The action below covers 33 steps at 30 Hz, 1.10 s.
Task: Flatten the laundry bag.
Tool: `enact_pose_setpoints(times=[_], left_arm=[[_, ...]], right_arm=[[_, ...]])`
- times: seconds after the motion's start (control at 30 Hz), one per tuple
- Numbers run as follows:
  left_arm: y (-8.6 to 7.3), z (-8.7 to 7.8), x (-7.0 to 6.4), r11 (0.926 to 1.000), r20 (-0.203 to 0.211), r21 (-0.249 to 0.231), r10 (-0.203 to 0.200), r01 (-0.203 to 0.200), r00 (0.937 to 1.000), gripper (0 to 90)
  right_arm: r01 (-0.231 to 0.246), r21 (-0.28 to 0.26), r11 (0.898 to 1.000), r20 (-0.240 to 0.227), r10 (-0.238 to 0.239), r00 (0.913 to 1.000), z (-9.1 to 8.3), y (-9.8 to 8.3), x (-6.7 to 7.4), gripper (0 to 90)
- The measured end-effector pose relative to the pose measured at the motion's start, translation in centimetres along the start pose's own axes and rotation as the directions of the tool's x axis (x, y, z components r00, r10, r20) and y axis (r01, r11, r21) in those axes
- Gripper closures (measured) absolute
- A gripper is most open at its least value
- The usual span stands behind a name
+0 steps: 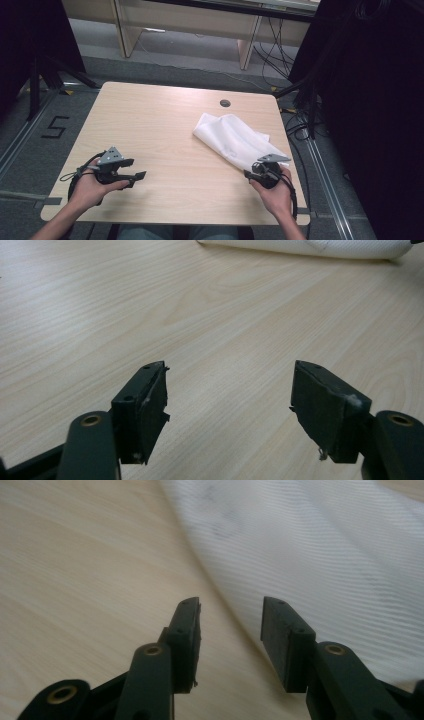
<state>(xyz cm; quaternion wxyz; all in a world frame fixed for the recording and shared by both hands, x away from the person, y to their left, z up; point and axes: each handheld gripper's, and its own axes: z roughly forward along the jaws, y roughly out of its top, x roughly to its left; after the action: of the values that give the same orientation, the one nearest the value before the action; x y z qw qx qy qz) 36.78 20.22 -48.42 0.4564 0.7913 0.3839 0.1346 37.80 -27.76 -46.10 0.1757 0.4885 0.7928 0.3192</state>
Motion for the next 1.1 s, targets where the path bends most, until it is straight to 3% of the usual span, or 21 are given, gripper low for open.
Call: enact_pose_setpoints(times=[0.03, 0.07, 0.13, 0.23, 0.37, 0.4, 0.47, 0.53, 0.8, 0.83, 0.9, 1.0, 1.03, 1.1], left_arm=[[0.0, 0.1, -0.1, 1.0000, 0.001, 0.002, -0.008, 0.008, 1.0000, 30.8], [0.0, 0.1, 0.0, 0.9999, 0.002, 0.016, 0.000, 0.000, 1.0000, 30.9], [-0.2, 0.2, -0.1, 0.9997, 0.014, 0.022, 0.010, -0.010, 0.9998, 31.3], [-0.1, 0.4, -0.2, 0.9997, 0.027, 0.019, 0.016, -0.017, 0.9995, 31.6], [-0.4, 0.4, -0.4, 0.9990, 0.046, 0.029, 0.034, -0.035, 0.9984, 31.9], [-0.4, 0.3, -0.3, 0.9988, 0.046, 0.031, 0.038, -0.039, 0.9982, 32.1], [-0.2, 0.3, -0.3, 0.9988, 0.043, 0.028, 0.040, -0.041, 0.9983, 32.3], [-0.1, 0.3, -0.3, 0.9991, 0.052, 0.019, 0.036, -0.037, 0.9980, 32.6], [0.1, 0.9, -0.6, 0.9997, 0.049, 0.012, 0.021, -0.021, 0.9986, 33.3], [0.1, 0.9, -0.6, 0.9995, 0.052, 0.012, 0.027, -0.028, 0.9983, 33.4], [0.2, 1.0, -0.5, 0.9989, 0.058, 0.017, 0.042, -0.043, 0.9974, 33.4], [0.1, 0.9, -0.5, 0.9989, 0.059, 0.017, 0.043, -0.044, 0.9973, 33.4], [0.1, 0.9, -0.4, 0.9989, 0.059, 0.016, 0.042, -0.043, 0.9974, 33.4], [0.1, 0.8, -0.5, 0.9997, 0.060, 0.010, 0.023, -0.024, 0.9979, 33.6]], right_arm=[[-0.043, 0.007, 0.999, -0.005, 0.043, 0.9991, -0.4, 0.1, -0.5, 59.3], [-0.059, -0.020, 0.998, 0.008, 0.059, 0.9982, -0.6, 0.1, -1.3, 58.1], [-0.037, -0.044, 0.998, 0.032, 0.039, 0.9987, -0.9, 0.3, -2.7, 57.2], [-0.094, -0.021, 0.995, 0.061, 0.095, 0.9936, -1.3, 0.9, -3.9, 57.1], [-0.048, -0.025, 0.999, 0.135, 0.051, 0.9895, -0.8, 2.0, -6.0, 57.4], [-0.083, -0.024, 0.996, 0.148, 0.086, 0.9853, -0.7, 2.3, -6.2, 57.3], [-0.077, 0.004, 0.997, 0.167, 0.075, 0.9831, -0.3, 2.7, -7.3, 57.4], [-0.110, 0.033, 0.993, 0.198, 0.101, 0.9749, 0.0, 3.0, -8.3, 57.7], [-0.165, 0.052, 0.985, 0.209, 0.151, 0.9662, 2.0, 4.1, -11.5, 52.9], [-0.175, 0.054, 0.983, 0.229, 0.158, 0.9605, 2.1, 4.2, -11.9, 51.2], [-0.161, 0.051, 0.986, 0.236, 0.145, 0.9609, 2.8, 4.3, -12.9, 47.9], [-0.214, 0.086, 0.973, 0.231, 0.190, 0.9542, 3.8, 4.2, -14.0, 44.9], [-0.261, 0.091, 0.961, 0.234, 0.234, 0.9436, 4.0, 4.1, -13.9, 44.7], [-0.239, 0.115, 0.964, 0.236, 0.207, 0.9495, 4.7, 3.7, -14.4, 44.9]])
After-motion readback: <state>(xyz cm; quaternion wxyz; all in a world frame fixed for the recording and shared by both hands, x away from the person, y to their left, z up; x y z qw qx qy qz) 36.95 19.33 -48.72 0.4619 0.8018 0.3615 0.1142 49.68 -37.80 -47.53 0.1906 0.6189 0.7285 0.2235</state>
